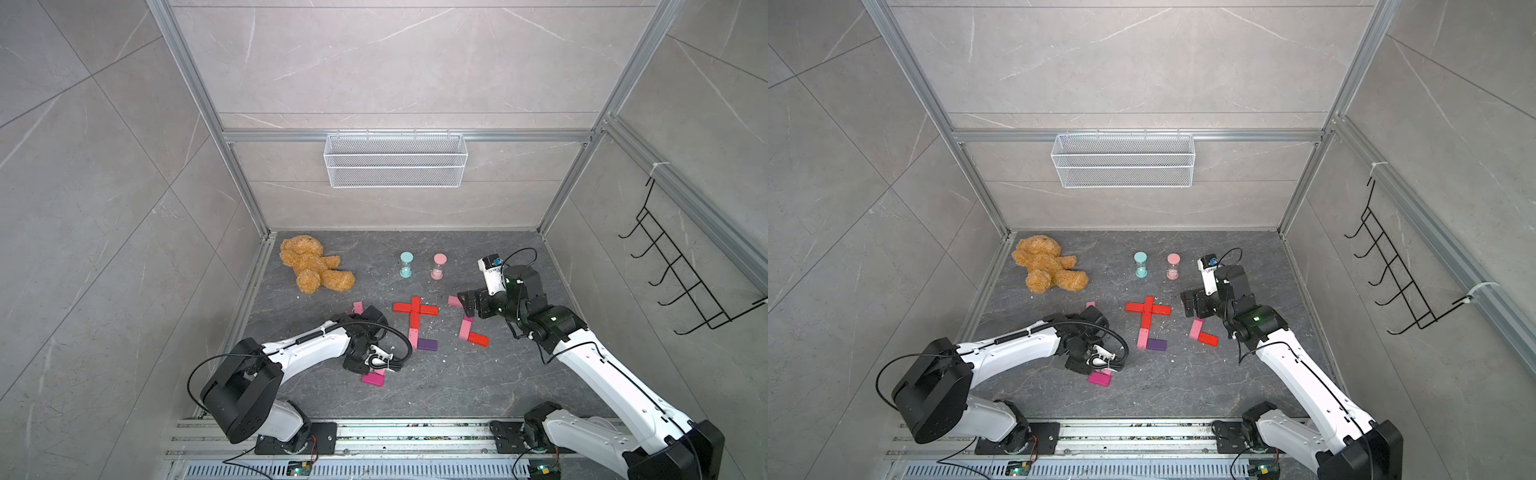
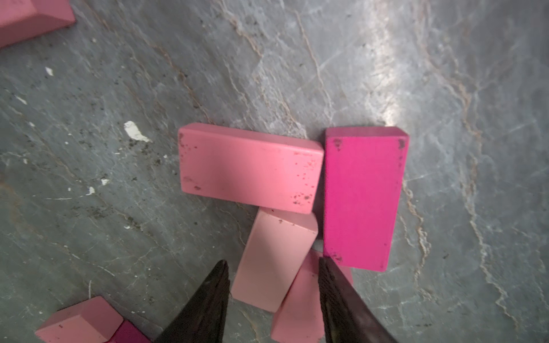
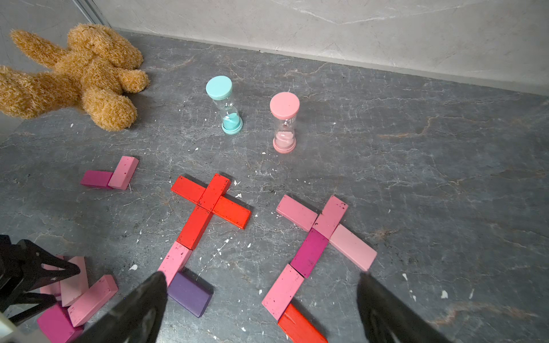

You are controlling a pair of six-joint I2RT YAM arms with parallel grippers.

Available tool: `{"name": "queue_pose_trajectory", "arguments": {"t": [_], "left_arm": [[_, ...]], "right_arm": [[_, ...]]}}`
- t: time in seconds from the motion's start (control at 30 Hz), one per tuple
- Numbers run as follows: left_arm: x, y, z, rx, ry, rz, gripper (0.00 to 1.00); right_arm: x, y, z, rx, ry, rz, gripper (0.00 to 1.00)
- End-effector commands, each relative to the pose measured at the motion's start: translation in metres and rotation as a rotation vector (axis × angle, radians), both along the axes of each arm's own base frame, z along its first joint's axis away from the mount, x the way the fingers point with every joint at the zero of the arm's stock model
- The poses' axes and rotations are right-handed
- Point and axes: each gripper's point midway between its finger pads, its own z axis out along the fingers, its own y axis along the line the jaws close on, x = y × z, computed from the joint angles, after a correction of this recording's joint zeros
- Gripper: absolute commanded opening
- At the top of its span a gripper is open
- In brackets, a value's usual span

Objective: Assemble the letter t with building blocks
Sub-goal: Pick up the building block from the center of the board.

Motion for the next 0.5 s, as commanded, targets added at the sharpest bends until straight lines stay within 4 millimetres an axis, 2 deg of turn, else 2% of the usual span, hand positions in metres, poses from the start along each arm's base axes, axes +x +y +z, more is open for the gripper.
{"name": "queue_pose_trajectory", "arguments": {"t": [0.0,0.27,0.47], "left_arm": [[0.002,0.004,-0.010,0.049,0.002,0.007,0.51],[0.016,-0.002,-0.011,0.059,-0.030,0.042,0.50],[0.022,-0.004,-0.015,0.075,-0.032,0.059,0.43]], "right_arm": [[0.005,0.002,0.009,0.005,-0.028,0.002,1.00],[0.005,0.002,0.009,0.007,-0.028,0.003,1.00],[0.004,0.002,0.009,0.007,-0.030,0.002,1.00]]}}
